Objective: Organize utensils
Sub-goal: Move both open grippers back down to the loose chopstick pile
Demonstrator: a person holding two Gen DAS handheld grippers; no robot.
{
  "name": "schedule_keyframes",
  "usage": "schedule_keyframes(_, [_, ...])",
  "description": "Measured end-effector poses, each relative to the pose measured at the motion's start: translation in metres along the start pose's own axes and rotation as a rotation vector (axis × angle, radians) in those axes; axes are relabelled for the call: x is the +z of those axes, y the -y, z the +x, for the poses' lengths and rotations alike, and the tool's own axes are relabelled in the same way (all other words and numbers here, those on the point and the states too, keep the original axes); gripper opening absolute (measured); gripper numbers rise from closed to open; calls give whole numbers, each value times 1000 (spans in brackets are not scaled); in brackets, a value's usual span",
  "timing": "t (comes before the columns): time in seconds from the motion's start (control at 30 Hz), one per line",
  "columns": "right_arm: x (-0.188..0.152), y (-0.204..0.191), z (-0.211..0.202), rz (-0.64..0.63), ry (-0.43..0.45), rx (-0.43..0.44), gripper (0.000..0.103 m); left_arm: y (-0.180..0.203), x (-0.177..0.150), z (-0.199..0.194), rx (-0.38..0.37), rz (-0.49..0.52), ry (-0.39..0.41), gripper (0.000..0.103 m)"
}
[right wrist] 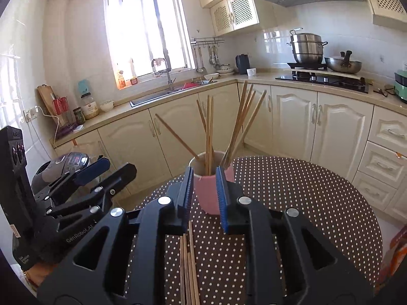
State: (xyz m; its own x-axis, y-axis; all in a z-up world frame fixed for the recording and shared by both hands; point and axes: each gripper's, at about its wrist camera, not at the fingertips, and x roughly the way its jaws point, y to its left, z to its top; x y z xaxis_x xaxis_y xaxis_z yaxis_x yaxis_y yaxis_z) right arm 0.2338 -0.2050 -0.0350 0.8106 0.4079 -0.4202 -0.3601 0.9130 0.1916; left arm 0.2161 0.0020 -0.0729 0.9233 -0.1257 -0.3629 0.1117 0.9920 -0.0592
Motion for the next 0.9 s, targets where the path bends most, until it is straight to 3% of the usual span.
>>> schedule_keyframes(0.13, [-16, 0, -2, -1, -32, 3, 19, 3, -20, 4, -5, -10, -74, 64])
schedule_keyframes(0.5, [-68, 16, 7, 27, -151, 6, 19, 15, -95, 45, 42, 13, -382, 64])
schedule_keyframes(0.77, [-94, 22, 17, 49, -216, 23, 19, 24, -124, 63, 103, 61, -480, 65])
schedule_keyframes(0.9, [-99, 24, 19, 59, -224, 28, 19, 23, -126, 65, 104, 65, -478, 65])
